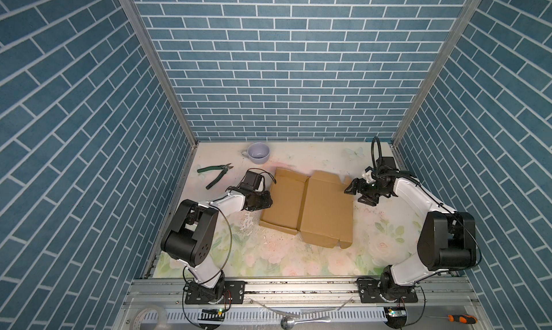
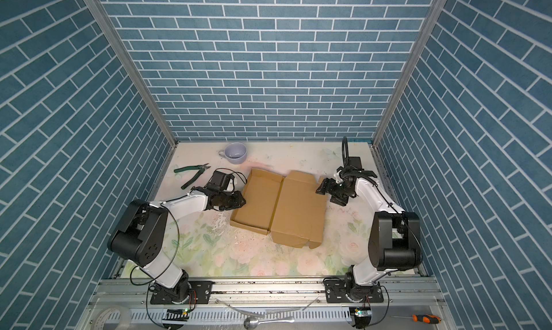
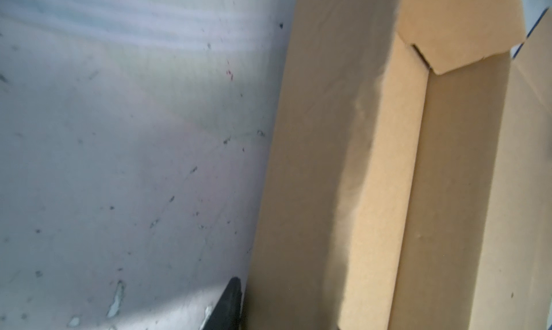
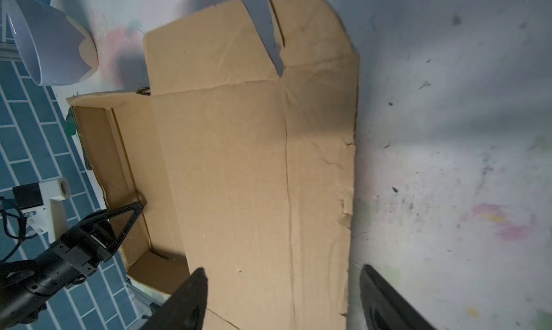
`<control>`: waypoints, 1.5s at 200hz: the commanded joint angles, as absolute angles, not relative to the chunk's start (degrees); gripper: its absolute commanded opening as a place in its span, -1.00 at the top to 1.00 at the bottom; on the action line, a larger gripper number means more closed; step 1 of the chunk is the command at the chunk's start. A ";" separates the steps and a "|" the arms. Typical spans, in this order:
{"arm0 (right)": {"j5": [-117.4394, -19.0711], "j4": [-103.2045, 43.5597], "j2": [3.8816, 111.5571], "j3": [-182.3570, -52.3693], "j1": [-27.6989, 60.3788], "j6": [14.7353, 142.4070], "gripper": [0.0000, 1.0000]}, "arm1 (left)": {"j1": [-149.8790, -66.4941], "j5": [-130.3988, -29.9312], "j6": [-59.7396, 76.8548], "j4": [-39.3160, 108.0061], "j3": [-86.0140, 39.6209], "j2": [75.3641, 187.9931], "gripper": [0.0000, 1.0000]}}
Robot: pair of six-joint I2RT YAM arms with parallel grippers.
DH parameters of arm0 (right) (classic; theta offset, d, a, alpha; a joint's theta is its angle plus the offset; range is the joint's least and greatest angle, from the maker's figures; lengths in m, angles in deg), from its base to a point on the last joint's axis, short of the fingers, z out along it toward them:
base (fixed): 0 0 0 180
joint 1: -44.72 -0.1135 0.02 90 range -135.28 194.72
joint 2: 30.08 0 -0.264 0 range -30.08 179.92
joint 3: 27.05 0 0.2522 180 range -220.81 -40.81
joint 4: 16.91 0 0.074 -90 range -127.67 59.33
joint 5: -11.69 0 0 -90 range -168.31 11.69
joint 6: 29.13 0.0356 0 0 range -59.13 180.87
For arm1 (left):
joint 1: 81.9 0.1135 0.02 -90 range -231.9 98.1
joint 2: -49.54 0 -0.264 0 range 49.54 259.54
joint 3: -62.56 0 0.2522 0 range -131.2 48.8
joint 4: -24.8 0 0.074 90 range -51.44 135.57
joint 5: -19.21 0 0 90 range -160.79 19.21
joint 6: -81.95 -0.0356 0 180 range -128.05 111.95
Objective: Fold the paper box
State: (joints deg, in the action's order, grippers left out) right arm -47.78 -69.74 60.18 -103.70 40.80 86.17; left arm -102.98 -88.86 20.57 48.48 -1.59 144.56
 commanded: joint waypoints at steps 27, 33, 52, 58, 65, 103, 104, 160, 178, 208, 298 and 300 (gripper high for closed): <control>-48.06 -67.81 64.17 -99.83 40.75 86.65 -0.61 | -102.68 -90.54 21.55 46.27 2.24 143.22 0.50; -49.63 -68.37 64.40 -99.79 40.69 86.34 -0.63 | -102.69 -90.48 21.72 45.91 2.71 143.21 0.52; -51.34 -68.71 64.81 -99.16 40.86 85.57 -0.67 | -102.70 -90.62 21.91 45.26 3.60 143.16 0.57; -50.58 -68.20 64.81 -98.97 40.95 85.48 -0.68 | -102.71 -90.70 22.00 45.12 3.92 143.23 0.58; -49.40 -67.65 65.01 -98.75 40.94 85.51 -0.68 | -102.72 -90.81 22.10 44.84 4.15 143.06 0.58; -37.01 -64.10 65.66 -99.60 40.46 84.89 -0.49 | -102.75 -92.27 23.74 43.30 5.52 142.18 0.58; -36.74 -64.08 65.65 -99.69 40.39 84.88 -0.49 | -102.74 -92.39 23.75 43.22 5.54 142.13 0.58; -34.92 -68.86 65.29 -105.38 39.18 81.78 -0.11 | -104.62 -94.18 27.39 41.64 7.45 139.53 0.57; -35.86 -71.33 65.10 -108.32 38.83 80.42 0.01 | -105.42 -94.18 28.23 41.73 8.05 137.97 0.55; -40.37 -77.04 65.78 -114.29 37.15 76.64 0.20 | -107.32 -94.86 30.61 40.05 9.80 136.20 0.52; -53.93 -86.55 73.92 -133.81 33.82 69.40 -0.02 | -116.64 -93.99 33.60 39.83 13.50 133.26 0.21; -54.28 -86.59 74.19 -134.22 33.87 69.40 -0.02 | -116.69 -93.95 33.63 39.91 13.57 133.11 0.19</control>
